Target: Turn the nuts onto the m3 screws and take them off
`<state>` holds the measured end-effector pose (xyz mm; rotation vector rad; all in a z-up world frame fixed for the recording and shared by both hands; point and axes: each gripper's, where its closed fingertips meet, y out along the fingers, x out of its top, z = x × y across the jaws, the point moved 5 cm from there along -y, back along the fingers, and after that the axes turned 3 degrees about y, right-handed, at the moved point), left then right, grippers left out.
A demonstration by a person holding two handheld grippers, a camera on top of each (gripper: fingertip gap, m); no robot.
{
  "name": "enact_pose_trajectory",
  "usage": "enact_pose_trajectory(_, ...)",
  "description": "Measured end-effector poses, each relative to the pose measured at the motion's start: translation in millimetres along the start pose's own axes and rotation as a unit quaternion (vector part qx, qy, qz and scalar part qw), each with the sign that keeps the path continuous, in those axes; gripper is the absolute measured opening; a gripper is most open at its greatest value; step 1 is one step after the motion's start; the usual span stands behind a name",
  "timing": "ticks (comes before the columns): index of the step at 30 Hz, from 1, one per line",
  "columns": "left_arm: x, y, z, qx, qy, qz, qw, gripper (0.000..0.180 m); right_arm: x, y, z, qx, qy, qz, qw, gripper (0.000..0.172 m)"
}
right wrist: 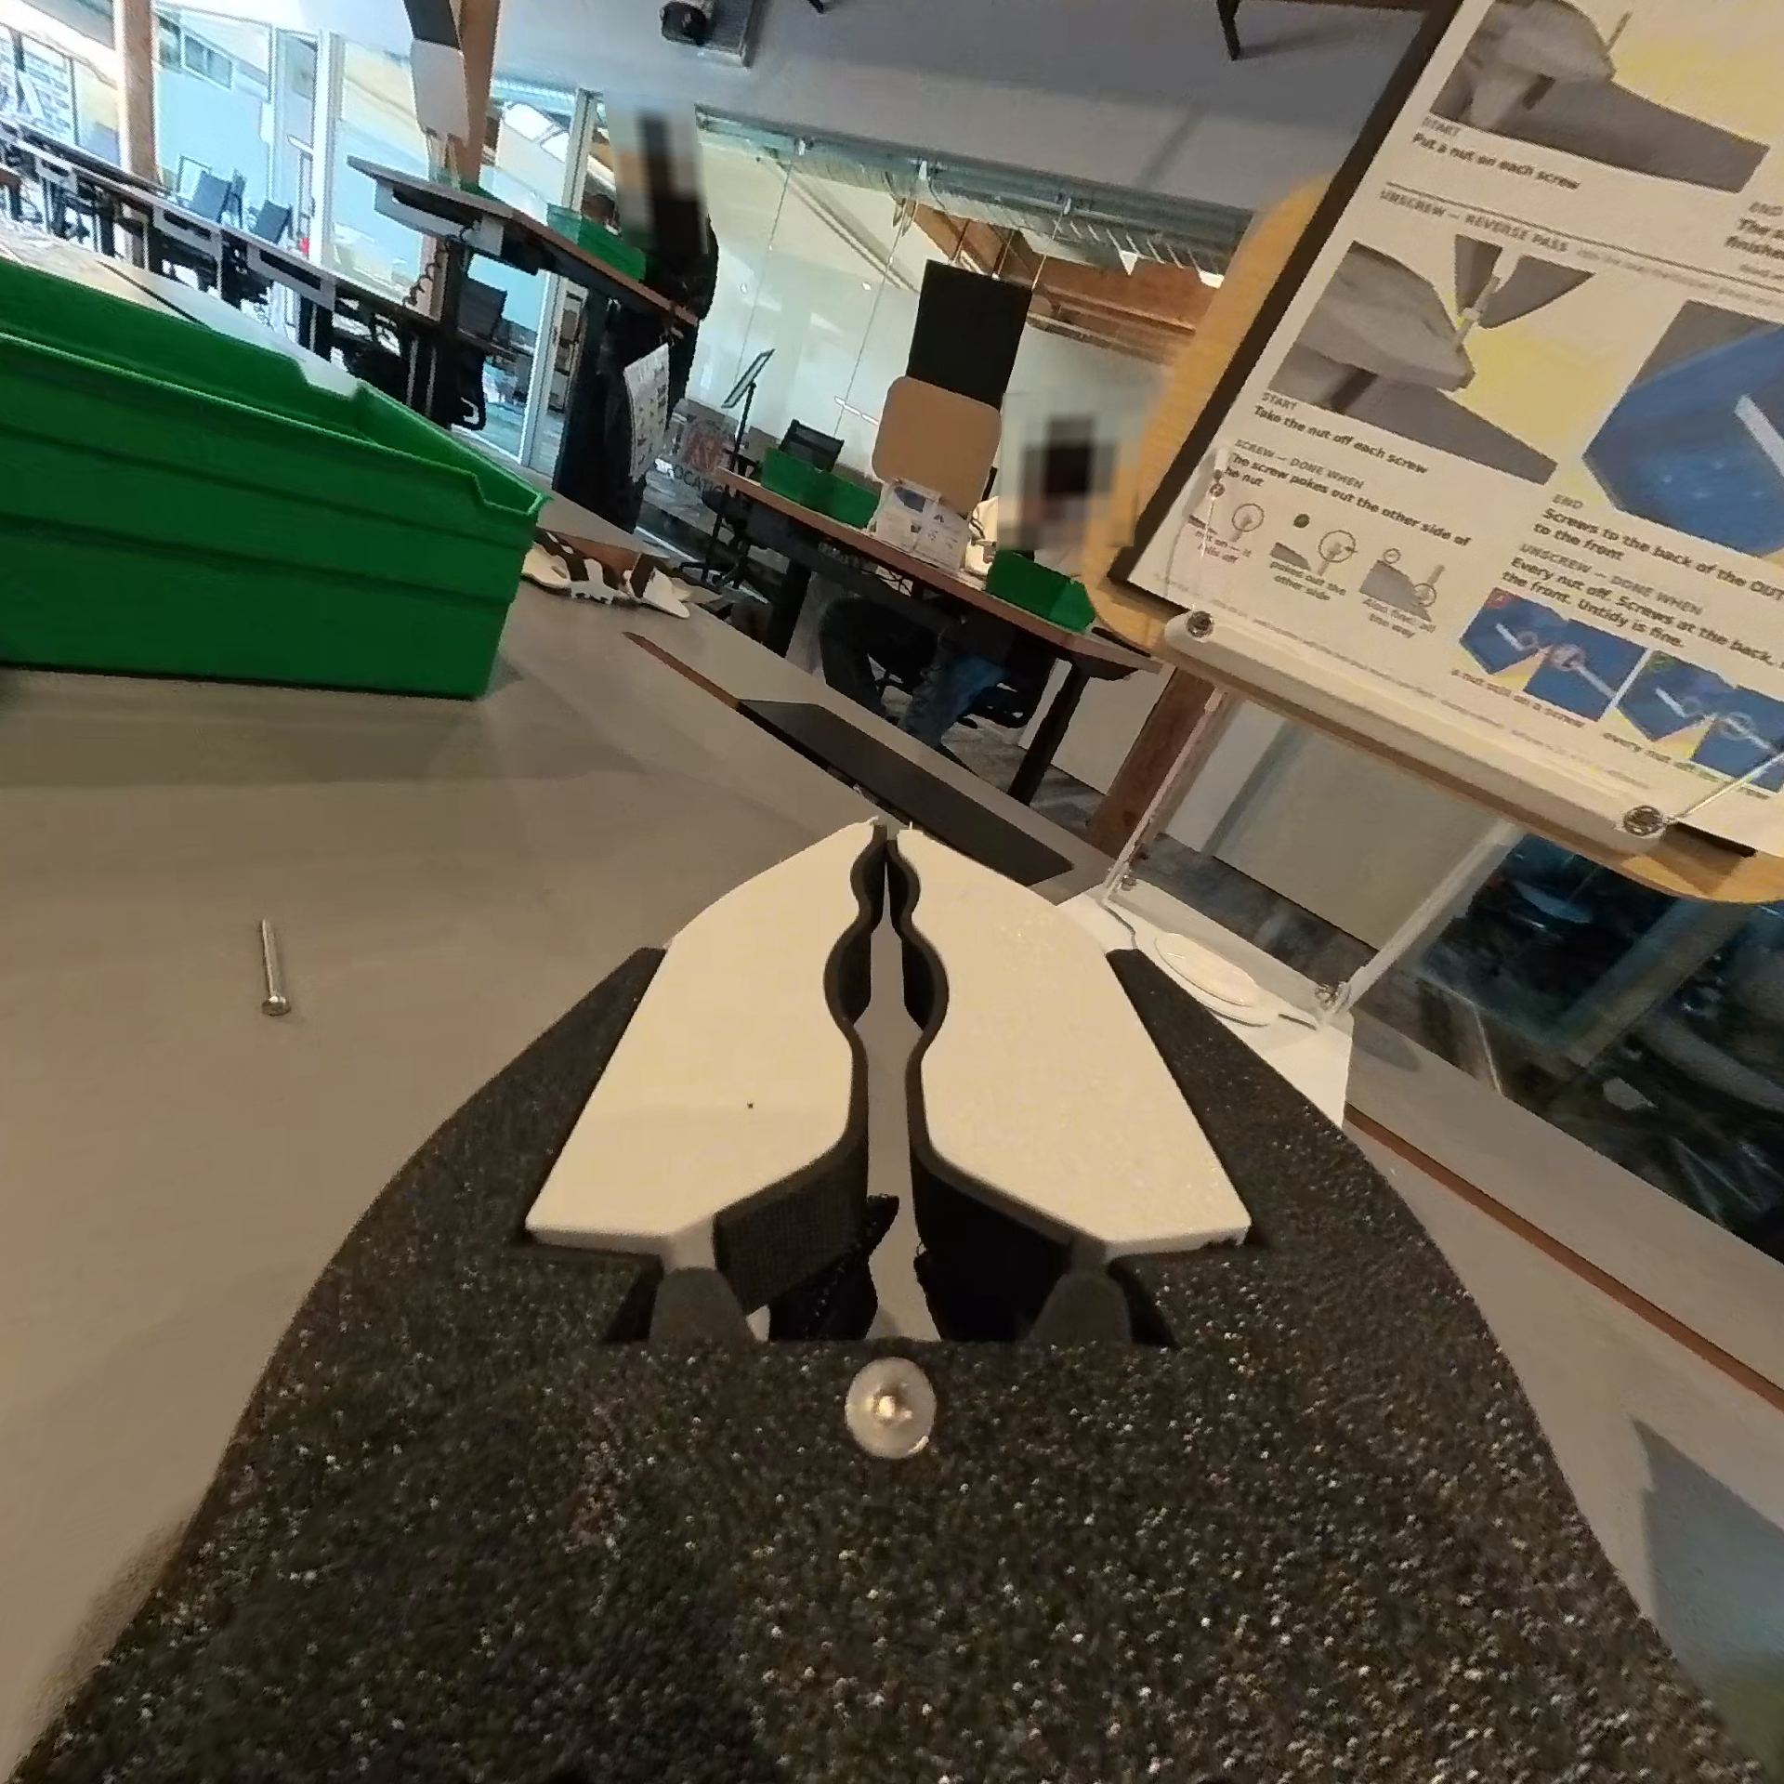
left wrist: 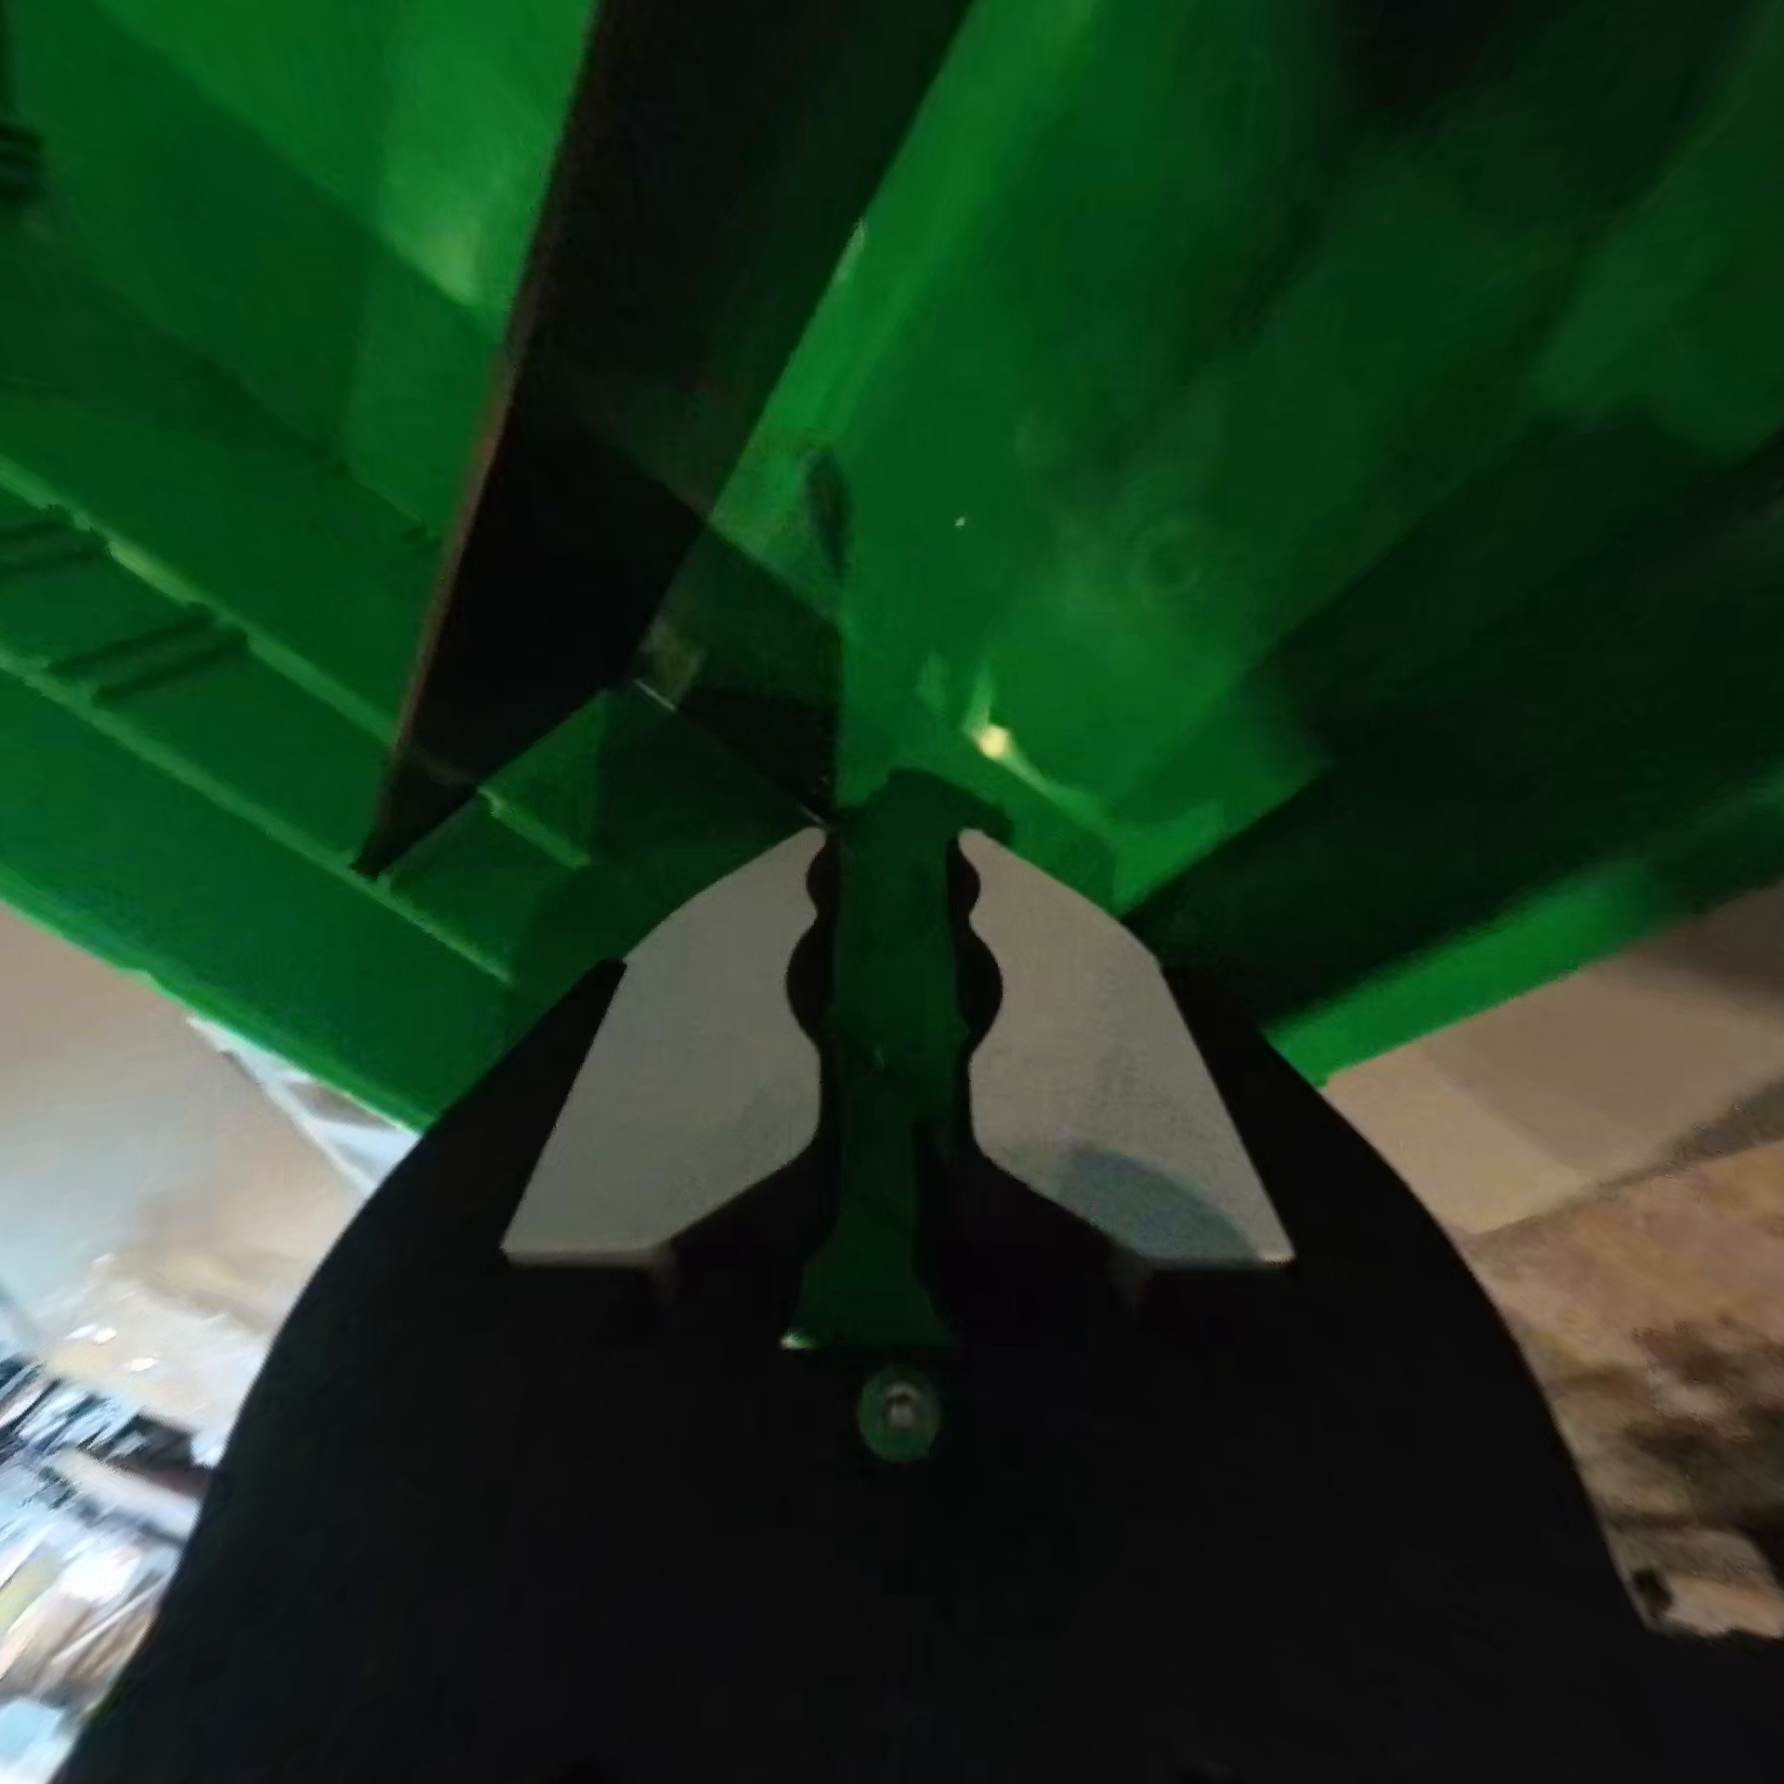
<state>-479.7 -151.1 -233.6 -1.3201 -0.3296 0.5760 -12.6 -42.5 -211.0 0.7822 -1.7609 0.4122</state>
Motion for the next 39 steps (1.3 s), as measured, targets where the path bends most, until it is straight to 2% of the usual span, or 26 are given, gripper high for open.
enact_pose_trajectory(1,0,3,0,0.006,0.014,0.017,1.000,0.019,0,0,0,0.001,-0.002,0.001,1.000,0.000)
enact_pose_trajectory(11,2,23,10,0.040,0.118,0.133,0.983,0.018,0,0,2,0.006,-0.008,0.002,1.000,0.000)
enact_pose_trajectory(16,4,19,1,-0.008,0.085,0.109,0.990,0.008,0,1,4,0.009,-0.011,0.003,1.000,0.000)
enact_pose_trajectory(20,-4,8,-11,-0.095,0.034,0.101,0.990,0.007,-1,1,4,0.012,-0.013,0.005,1.000,0.000)
enact_pose_trajectory(27,-15,19,-24,-0.165,0.012,0.201,0.966,0.005,-1,1,6,0.013,-0.018,0.006,1.000,0.000)
enact_pose_trajectory(39,-20,23,-24,-0.146,0.020,0.242,0.959,0.011,0,1,6,0.013,-0.018,0.006,1.000,0.000)
